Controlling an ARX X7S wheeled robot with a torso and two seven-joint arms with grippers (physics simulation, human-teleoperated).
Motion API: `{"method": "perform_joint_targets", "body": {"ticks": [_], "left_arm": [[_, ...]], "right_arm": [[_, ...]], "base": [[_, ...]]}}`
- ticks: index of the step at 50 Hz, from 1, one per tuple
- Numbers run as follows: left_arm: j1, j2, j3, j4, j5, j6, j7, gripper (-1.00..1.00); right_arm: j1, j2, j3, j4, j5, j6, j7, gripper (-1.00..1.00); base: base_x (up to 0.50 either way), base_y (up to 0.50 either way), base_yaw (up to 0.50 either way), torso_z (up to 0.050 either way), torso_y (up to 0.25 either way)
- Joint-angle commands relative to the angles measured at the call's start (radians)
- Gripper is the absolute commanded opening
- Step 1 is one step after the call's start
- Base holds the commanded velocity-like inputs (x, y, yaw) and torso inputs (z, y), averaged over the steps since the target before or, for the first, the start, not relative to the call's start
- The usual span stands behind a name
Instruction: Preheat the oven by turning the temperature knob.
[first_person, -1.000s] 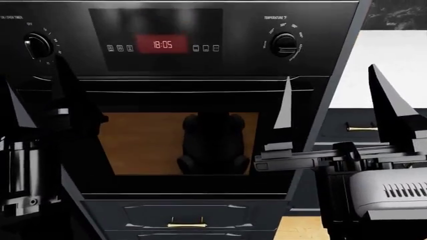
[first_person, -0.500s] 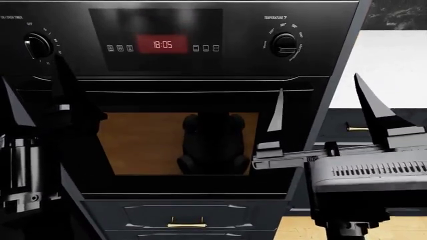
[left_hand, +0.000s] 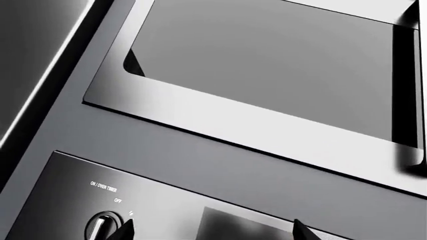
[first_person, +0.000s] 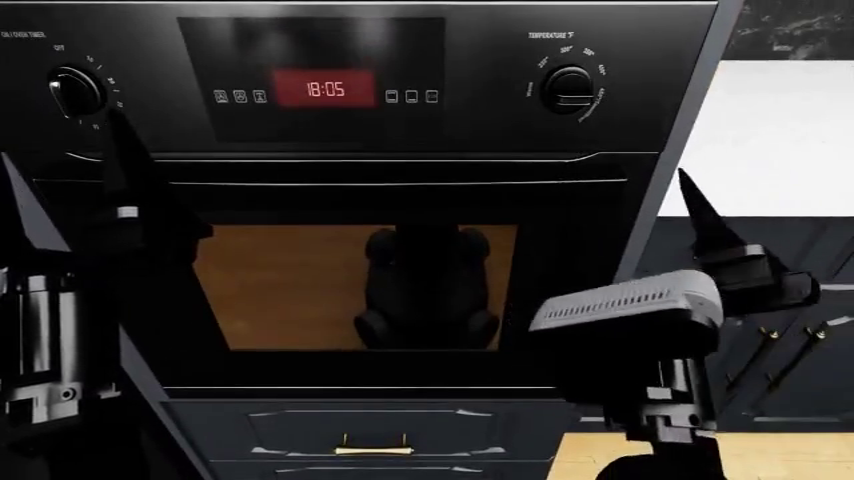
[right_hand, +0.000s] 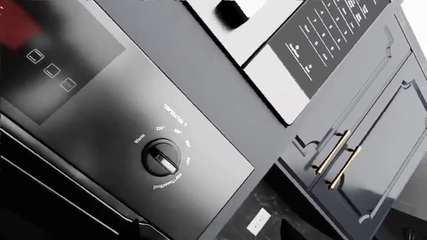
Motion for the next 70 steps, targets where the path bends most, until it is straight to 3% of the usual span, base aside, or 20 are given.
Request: {"method": "perform_joint_targets", "body": {"ticks": [1, 13, 24, 70], "left_arm": [[-0.001, -0.007, -0.001, 0.004, -0.008, -0.001, -0.008, 1.0], [-0.002, -0.013, 0.005, 0.005, -0.014, -0.003, -0.015, 1.0], [0.001, -0.017, 0.01, 0.004, -0.016, 0.002, -0.017, 1.0], [0.01, -0.033, 0.038, -0.004, -0.016, 0.018, -0.027, 1.0]], "right_arm": [[0.049, 0.047, -0.113, 0.092, -0.247, 0.091, -0.135, 1.0], [0.134, 0.097, -0.204, 0.187, -0.457, 0.086, -0.39, 1.0], [0.171, 0.116, -0.222, 0.238, -0.519, 0.068, -0.497, 1.0], [0.453, 0.126, -0.222, 0.505, -0.488, -0.055, -0.701, 1.0]], "base": [[0.0, 0.0, 0.0, 0.006, 0.0], [0.0, 0.0, 0.0, 0.006, 0.0], [0.0, 0.0, 0.0, 0.006, 0.0], [0.0, 0.0, 0.0, 0.006, 0.0]]}}
